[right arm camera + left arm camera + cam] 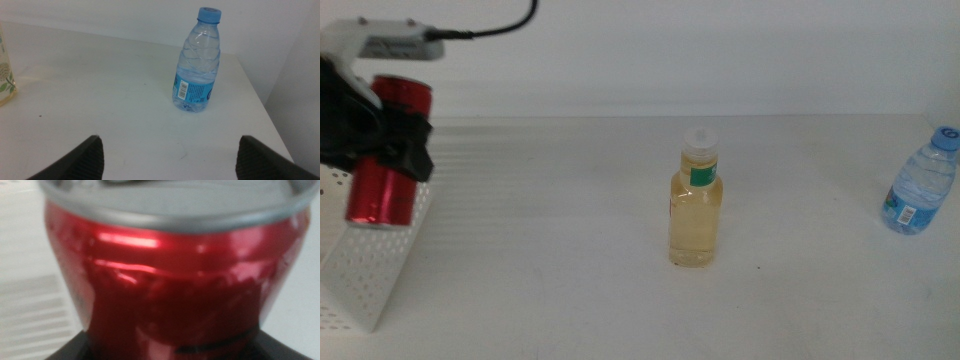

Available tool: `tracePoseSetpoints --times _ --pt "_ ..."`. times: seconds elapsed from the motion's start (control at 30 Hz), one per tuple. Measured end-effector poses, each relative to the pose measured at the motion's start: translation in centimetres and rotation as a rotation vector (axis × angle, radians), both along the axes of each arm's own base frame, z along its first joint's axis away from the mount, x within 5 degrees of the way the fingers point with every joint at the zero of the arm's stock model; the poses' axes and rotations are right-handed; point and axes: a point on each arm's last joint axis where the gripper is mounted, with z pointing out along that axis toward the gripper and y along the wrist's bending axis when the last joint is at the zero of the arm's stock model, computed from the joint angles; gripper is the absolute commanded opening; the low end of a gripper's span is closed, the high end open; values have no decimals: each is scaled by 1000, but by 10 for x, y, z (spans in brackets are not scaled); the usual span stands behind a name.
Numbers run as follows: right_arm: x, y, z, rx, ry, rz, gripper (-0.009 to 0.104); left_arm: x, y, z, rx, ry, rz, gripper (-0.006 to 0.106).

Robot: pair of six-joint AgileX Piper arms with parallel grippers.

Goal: Use arms to grab the bottles and put them into the dustbin to the left of the table.

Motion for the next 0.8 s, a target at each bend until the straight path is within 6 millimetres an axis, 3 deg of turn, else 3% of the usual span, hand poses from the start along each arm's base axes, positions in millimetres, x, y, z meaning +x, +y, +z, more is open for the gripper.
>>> tracePoseSetpoints --times 0.17,0.33,0.57,0.8 --pt "0 0 0 0 0 0 70 11 29 19 21 -1 18 -5" --pt "0 0 0 0 0 0 70 24 67 25 32 -15 100 -5" --pt "0 0 0 0 0 0 70 37 114 -5 49 73 183 -5" --pt "0 0 0 0 0 0 70 48 137 -39 43 165 212 -5"
